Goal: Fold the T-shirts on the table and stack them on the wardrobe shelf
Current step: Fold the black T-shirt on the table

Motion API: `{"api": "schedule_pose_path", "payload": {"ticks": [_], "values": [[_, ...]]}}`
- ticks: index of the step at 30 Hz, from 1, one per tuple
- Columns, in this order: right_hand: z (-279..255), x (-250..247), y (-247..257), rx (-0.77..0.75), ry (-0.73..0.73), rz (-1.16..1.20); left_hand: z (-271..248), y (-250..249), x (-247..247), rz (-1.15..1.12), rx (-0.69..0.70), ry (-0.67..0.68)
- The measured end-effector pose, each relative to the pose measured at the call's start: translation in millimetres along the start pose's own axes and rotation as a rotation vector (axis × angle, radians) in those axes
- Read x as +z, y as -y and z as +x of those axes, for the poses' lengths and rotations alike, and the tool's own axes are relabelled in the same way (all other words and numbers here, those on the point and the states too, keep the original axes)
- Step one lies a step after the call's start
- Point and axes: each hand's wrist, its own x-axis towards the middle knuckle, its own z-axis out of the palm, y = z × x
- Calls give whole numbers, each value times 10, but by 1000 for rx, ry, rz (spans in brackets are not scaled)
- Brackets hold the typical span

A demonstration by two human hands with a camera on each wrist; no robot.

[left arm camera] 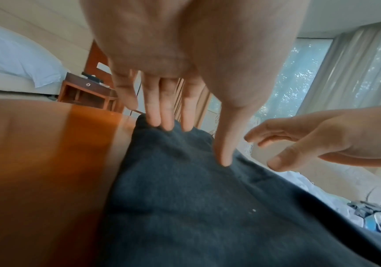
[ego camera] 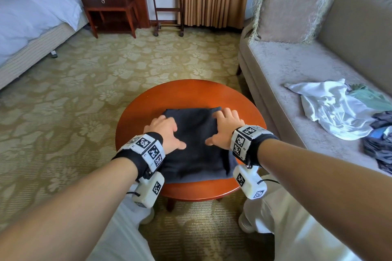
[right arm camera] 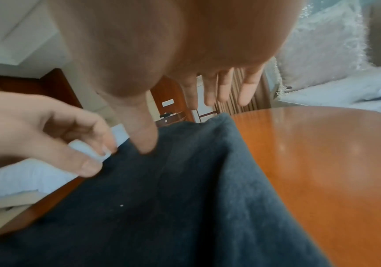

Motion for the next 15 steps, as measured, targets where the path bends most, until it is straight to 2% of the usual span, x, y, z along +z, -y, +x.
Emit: {"api": "schedule_pose_path", "payload": {"ticks": [3,8,11,15], "values": [[136,106,10,-16,163,-24,165,-33,16,75,113,30],[281,380,-239,-10,321,-179,457,106,197,158,107,281],[323,467,-346,-44,329,-214,567,189,293,143,123,323],[395,470,-358,-50,298,-213,636,224,252,-38,129,336]]}}
